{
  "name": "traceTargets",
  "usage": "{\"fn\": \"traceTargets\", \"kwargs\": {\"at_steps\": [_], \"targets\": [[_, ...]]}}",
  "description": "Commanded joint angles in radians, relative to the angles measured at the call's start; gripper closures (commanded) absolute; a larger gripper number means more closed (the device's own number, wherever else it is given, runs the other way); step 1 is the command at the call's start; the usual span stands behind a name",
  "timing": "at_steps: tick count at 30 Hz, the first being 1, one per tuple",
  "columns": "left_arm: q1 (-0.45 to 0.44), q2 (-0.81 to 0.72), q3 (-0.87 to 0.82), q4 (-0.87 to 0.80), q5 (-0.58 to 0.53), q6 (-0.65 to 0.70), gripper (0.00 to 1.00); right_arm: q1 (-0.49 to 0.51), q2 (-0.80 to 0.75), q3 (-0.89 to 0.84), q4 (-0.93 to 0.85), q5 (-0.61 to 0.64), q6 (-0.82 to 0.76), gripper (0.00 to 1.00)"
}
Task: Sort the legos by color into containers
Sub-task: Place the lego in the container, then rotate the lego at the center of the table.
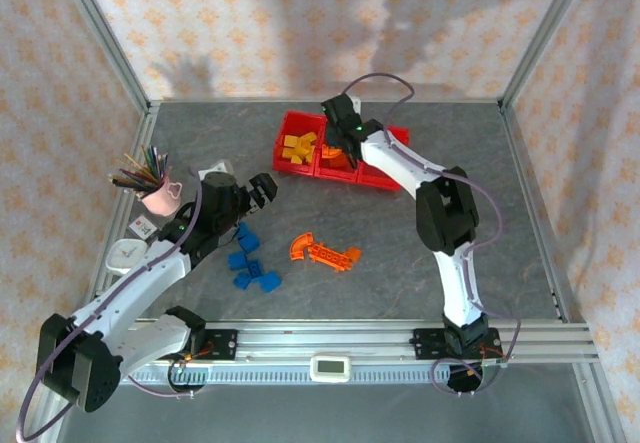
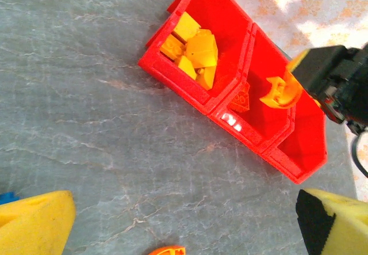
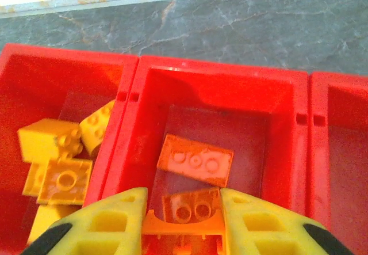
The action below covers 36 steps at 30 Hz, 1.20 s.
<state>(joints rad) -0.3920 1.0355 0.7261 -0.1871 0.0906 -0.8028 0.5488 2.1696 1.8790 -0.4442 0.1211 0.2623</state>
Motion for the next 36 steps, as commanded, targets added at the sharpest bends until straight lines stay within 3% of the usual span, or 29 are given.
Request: {"fn": "traceTargets", "kwargs": {"at_steps": [1, 4, 8, 14, 25, 36], "targets": [[0.005, 0.028, 0.05, 0.063, 0.022, 0.03, 0.01, -0.013, 0.076, 0.075, -0.026, 0.07, -0.043, 0.71], [0.005, 0.046, 0.054, 0.079, 0.03, 0.03, 0.01, -0.021, 0.12, 0.132, -0.031, 0.085, -0.061, 0.68], [0.006, 0.061, 0.063, 0.082, 0.037, 0.031, 0.01, -0.022, 0.156, 0.196, -0.061, 0.101, -0.074, 0.53], [0.009, 0.046, 0.07, 0.073, 0.032, 0.034, 0.01, -0.021, 0.106, 0.187, -0.074, 0.08, -0.08, 0.42], [0.016, -0.075, 0.041, -0.02, -0.016, 0.044, 0.01, 0.062, -0.168, -0.136, -0.029, 0.005, -0.042, 0.34], [0.016, -0.225, -0.063, -0.111, -0.061, 0.001, 0.0, 0.229, -0.317, -0.38, -0.055, -0.068, 0.195, 0.25]]}}
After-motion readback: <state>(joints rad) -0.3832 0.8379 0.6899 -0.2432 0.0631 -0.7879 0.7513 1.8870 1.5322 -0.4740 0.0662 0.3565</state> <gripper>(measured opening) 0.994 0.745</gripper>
